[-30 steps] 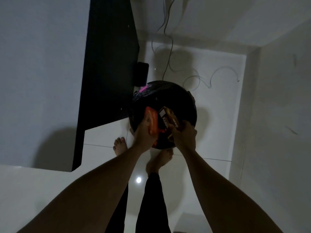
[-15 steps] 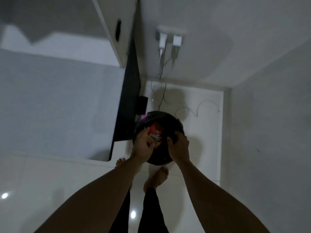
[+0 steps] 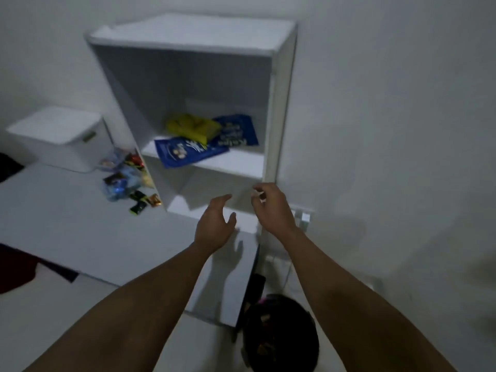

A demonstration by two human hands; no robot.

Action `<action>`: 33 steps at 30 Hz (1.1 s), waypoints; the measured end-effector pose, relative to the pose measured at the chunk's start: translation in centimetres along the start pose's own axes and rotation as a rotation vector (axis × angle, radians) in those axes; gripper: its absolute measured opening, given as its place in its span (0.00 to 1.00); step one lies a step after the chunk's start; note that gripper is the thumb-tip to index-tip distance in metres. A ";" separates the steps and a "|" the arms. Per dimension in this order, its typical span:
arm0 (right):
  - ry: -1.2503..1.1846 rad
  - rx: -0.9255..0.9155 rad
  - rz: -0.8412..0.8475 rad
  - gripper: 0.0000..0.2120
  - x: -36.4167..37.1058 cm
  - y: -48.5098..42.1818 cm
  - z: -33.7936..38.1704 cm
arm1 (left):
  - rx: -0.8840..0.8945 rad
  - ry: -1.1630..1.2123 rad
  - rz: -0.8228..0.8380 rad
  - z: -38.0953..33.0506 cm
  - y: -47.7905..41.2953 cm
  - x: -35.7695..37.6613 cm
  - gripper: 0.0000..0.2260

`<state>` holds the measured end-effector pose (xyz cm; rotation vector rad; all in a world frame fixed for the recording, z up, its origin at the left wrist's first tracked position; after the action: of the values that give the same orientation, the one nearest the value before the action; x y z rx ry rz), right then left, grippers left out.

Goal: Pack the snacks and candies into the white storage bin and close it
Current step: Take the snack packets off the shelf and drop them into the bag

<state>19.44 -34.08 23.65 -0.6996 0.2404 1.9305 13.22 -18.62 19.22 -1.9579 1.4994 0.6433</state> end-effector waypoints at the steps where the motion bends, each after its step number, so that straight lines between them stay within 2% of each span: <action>1: 0.002 -0.046 0.000 0.15 0.2 -1.1 2.1 | 0.014 -0.013 -0.038 -0.3 -0.8 -2.1 0.23; 8: 0.090 -0.192 -0.056 0.14 2.1 -8.8 11.1 | 0.075 -0.153 -0.199 0.1 -7.4 -13.7 0.22; 12: 0.119 -0.148 -0.117 0.12 2.6 -13.9 11.3 | 0.196 -0.307 -0.251 0.6 -13.1 -17.2 0.17; 14: 0.169 -0.067 -0.129 0.18 3.4 -16.3 10.7 | 0.260 -0.317 -0.239 1.1 -16.5 -18.3 0.17; 16: 0.205 0.049 -0.081 0.33 4.8 -18.3 9.6 | 0.268 -0.345 -0.137 2.4 -20.3 -18.4 0.20; 19: 0.191 0.162 -0.027 0.48 7.5 -20.3 8.4 | 0.230 -0.559 0.142 5.0 -25.8 -16.9 0.30; 22: 0.253 0.237 -0.075 0.53 9.3 -21.8 7.6 | 0.262 -0.727 0.400 6.6 -29.4 -14.5 0.36; 26: 0.320 0.312 -0.013 0.52 11.9 -23.7 6.4 | 0.297 -0.765 0.620 7.0 -31.3 -12.2 0.37; 29: 0.395 0.317 0.005 0.55 12.6 -24.2 5.6 | 0.333 -0.770 0.658 7.3 -31.2 -11.9 0.36; 33: 0.361 0.347 -0.071 0.60 11.2 -24.1 5.3 | 0.319 -0.786 0.539 8.4 -32.2 -12.8 0.38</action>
<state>35.21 -12.09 24.86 -0.8038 0.7449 1.6285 41.00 2.36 27.03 -0.8712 1.4629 1.1469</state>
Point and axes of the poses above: each hand's wrist, its own y-axis away from the middle knuckle, its own x-axis out of the palm, z = x × y, the point moved 10 cm from there along -y, towards the middle knuckle, and after that the axes turned 8 degrees about z, right-handed, at the moved point
